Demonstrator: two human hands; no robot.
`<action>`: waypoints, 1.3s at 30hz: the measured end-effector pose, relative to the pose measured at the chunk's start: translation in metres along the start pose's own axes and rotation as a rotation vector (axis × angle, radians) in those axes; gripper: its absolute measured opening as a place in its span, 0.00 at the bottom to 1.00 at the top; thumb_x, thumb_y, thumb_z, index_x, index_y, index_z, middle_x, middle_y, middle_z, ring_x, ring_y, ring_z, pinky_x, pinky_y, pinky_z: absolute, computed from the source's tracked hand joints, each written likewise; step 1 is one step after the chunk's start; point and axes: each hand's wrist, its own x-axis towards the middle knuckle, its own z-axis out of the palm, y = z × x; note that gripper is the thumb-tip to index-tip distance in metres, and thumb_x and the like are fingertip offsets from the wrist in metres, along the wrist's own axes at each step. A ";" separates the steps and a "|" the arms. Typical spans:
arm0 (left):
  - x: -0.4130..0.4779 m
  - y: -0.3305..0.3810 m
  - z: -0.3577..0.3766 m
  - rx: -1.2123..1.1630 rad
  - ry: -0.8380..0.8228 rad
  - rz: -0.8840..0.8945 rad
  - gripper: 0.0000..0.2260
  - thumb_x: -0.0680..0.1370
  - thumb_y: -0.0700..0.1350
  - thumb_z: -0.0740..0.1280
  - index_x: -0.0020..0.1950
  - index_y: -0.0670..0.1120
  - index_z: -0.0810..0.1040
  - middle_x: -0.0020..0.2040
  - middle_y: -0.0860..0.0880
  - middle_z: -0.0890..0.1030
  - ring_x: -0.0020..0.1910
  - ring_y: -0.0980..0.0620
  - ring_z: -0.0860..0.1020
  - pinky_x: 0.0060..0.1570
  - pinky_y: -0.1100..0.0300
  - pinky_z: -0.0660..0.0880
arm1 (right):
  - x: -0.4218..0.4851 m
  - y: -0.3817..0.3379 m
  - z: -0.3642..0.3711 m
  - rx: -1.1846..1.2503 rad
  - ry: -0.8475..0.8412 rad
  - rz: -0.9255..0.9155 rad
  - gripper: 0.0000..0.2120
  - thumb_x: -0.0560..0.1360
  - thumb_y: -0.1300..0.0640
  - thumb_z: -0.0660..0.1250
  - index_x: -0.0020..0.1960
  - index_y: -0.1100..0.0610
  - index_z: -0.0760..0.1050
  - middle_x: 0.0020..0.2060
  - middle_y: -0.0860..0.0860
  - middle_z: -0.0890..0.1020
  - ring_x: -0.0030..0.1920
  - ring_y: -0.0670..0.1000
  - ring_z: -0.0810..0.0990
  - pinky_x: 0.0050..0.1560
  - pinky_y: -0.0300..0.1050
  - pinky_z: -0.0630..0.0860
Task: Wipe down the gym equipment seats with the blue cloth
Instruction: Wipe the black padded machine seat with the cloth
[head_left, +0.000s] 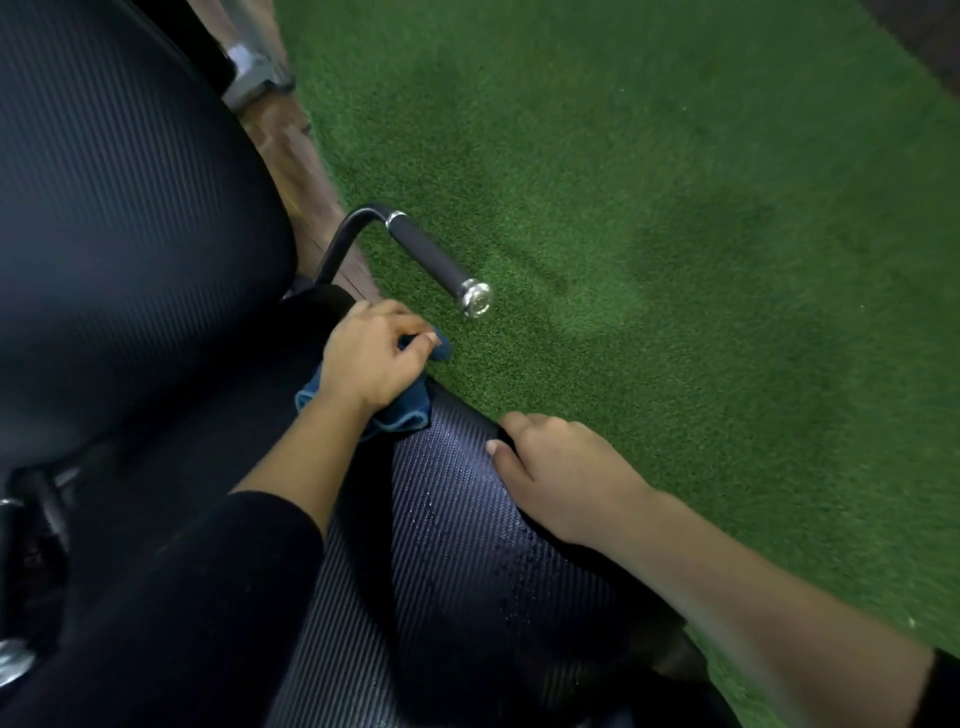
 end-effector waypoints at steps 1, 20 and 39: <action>-0.008 0.005 -0.001 -0.019 0.015 0.011 0.21 0.71 0.58 0.57 0.48 0.49 0.85 0.49 0.51 0.82 0.51 0.45 0.75 0.50 0.56 0.70 | -0.002 -0.001 0.000 -0.018 0.001 0.002 0.16 0.82 0.47 0.51 0.53 0.57 0.70 0.49 0.54 0.78 0.49 0.58 0.78 0.48 0.50 0.72; -0.205 0.088 -0.006 -0.092 0.035 0.056 0.18 0.79 0.52 0.55 0.68 0.56 0.73 0.71 0.52 0.69 0.71 0.45 0.64 0.69 0.56 0.61 | -0.097 0.019 -0.007 -0.077 0.040 0.128 0.16 0.81 0.50 0.54 0.64 0.55 0.71 0.59 0.54 0.78 0.59 0.58 0.76 0.57 0.51 0.72; -0.385 -0.040 -0.059 0.094 0.168 -0.684 0.24 0.76 0.54 0.54 0.73 0.55 0.66 0.77 0.48 0.56 0.76 0.42 0.51 0.72 0.42 0.52 | -0.104 -0.109 0.091 -0.362 -0.102 -0.531 0.31 0.80 0.41 0.47 0.78 0.55 0.51 0.78 0.50 0.52 0.77 0.49 0.47 0.77 0.48 0.45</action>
